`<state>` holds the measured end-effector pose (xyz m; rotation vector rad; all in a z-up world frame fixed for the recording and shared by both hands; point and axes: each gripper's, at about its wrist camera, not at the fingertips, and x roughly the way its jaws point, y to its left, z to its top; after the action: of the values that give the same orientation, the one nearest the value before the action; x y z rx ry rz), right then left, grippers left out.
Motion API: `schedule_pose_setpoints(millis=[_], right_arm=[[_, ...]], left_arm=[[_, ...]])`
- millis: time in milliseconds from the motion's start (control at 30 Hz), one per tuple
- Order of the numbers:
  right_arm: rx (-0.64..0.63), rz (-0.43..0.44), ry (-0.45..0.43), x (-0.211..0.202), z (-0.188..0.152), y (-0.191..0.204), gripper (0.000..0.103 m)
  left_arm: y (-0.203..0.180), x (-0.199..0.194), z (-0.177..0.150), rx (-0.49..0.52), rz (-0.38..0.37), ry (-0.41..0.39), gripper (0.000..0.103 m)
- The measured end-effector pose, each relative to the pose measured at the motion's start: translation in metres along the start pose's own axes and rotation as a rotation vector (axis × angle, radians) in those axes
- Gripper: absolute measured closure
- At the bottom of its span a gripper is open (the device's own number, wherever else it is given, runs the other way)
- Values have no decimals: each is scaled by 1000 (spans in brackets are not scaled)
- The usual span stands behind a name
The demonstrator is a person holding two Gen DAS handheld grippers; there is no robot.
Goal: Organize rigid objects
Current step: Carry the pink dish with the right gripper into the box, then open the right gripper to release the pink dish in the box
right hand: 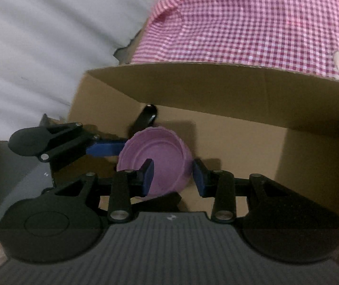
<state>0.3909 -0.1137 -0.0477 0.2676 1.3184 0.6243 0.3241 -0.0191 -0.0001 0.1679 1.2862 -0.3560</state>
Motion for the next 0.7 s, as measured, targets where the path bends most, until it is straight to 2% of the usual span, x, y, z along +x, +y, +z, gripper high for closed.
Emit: schedule_pose_setpoints(millis=[133, 200, 367, 433, 500, 600, 700], right_arm=[[7, -4, 21, 16, 4, -6, 66], [7, -7, 27, 21, 4, -7, 60], [6, -11, 25, 27, 6, -8, 52], [-3, -15, 8, 23, 5, -5, 48], [-25, -23, -23, 17, 5, 1, 40], [-58, -36, -84, -2, 2, 10, 30], [-92, -28, -167, -31, -4, 20, 25]], left_arm=[[4, 15, 4, -4, -1, 38, 29], [4, 19, 4, -5, 0, 50, 28], [6, 17, 4, -7, 7, 39, 25], [6, 10, 3, -11, 4, 21, 25], [6, 0, 1, -16, 3, -11, 25], [6, -24, -5, -39, 13, -82, 21], [8, -52, -13, -63, 8, -151, 19]])
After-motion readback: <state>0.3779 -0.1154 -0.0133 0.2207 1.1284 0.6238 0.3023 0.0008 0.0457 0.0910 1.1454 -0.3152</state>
